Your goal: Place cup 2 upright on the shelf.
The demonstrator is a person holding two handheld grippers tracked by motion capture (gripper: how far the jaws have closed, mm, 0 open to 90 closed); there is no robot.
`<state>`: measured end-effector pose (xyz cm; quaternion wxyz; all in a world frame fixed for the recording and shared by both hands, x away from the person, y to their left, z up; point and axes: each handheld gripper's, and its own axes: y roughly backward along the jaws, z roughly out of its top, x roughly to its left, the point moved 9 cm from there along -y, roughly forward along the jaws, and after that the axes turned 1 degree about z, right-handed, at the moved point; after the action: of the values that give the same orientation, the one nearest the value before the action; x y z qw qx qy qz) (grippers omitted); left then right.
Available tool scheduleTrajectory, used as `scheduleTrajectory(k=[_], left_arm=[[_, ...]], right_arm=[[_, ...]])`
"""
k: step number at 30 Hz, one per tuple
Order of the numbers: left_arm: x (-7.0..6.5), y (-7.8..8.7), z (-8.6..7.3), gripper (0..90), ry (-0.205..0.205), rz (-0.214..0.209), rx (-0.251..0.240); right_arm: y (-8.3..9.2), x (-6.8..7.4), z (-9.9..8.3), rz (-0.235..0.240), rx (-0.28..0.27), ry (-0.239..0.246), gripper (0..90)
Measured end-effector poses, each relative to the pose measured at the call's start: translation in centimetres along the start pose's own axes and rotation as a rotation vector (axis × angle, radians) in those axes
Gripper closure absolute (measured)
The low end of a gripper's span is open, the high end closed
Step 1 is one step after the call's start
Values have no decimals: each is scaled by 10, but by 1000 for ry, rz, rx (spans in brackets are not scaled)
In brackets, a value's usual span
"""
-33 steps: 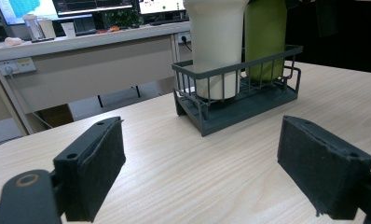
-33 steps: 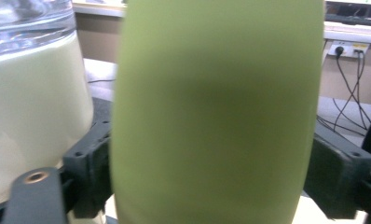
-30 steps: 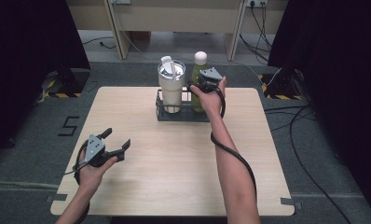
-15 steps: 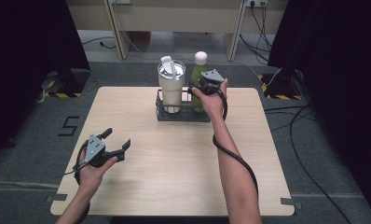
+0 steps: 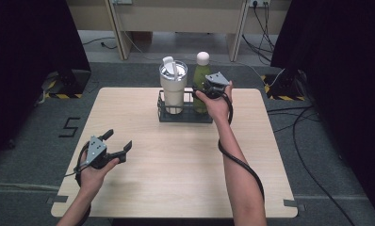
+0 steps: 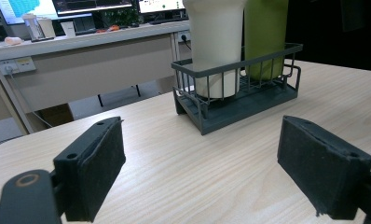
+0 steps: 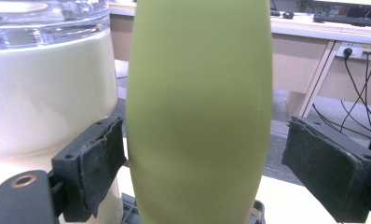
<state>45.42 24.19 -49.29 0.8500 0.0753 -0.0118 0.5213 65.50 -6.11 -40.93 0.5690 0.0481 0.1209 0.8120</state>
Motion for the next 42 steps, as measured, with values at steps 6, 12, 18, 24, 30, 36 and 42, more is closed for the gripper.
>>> scheduleTrajectory(k=[6,12,18,24,30,36,42], left_arm=[[-1,0,0,140,-1,-1,-1],[0,0,1,140,-2,0,-2],[-1,1,1,140,-1,-1,-3],[-2,1,1,140,-3,0,-2],[-2,1,1,140,-5,0,-1],[-2,1,1,140,-5,0,-2],[-3,1,1,140,-7,-1,-1]], right_arm=[[8,2,0,7,-4,12,125],[15,1,-2,5,-1,17,128],[24,-1,-1,4,-14,19,137],[32,-2,-4,11,-9,25,144],[38,-2,-14,17,5,21,145],[46,-4,-20,17,9,26,147],[56,-6,-25,18,7,41,152]])
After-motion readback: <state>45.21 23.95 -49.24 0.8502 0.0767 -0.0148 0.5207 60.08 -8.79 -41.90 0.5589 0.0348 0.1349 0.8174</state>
